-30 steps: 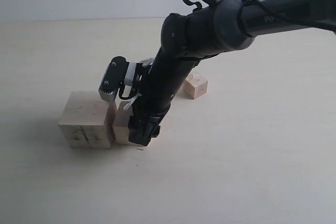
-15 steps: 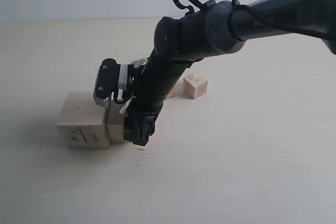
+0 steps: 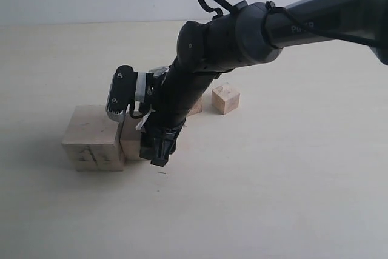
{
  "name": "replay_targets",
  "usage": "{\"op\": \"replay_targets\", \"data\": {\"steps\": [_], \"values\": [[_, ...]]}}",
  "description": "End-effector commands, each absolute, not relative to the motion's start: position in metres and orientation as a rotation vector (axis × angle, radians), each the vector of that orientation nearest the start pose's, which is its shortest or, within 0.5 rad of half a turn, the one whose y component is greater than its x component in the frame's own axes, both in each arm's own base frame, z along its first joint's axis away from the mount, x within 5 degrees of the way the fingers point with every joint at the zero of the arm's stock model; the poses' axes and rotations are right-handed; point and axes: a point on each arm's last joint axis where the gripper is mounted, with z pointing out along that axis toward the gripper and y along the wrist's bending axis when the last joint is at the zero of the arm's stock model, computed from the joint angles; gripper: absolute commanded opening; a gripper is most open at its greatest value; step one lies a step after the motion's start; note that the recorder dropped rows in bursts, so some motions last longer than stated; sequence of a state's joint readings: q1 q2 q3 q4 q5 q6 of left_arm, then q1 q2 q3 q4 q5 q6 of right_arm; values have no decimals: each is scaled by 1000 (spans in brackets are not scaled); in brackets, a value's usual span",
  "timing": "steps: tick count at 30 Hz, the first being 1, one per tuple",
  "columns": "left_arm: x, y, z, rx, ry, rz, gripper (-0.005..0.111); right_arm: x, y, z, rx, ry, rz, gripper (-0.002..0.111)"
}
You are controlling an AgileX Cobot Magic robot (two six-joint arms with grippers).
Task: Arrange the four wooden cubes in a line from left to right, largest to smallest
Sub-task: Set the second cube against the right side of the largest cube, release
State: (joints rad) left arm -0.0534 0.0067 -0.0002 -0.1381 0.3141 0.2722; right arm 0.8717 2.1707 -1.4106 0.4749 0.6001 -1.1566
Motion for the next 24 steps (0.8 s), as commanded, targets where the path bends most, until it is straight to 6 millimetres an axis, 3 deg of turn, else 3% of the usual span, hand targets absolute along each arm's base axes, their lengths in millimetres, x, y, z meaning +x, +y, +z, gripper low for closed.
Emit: {"op": "replay_targets", "data": {"steps": [1, 8, 13, 18, 24], "values": [[54, -7, 186, 202, 1778, 26, 0, 262, 344, 100, -2090, 1839, 343, 22], [54, -7, 186, 202, 1778, 26, 0, 262, 344, 100, -2088, 1841, 344, 63], [54, -7, 186, 202, 1778, 26, 0, 262, 345, 105, -2074, 1842, 347, 84], [54, -7, 186, 202, 1778, 26, 0, 261, 344, 145, -1948, 1868, 372, 100], [54, -7, 186, 202, 1778, 26, 0, 258, 325, 228, -1774, 1840, 278, 103]]}}
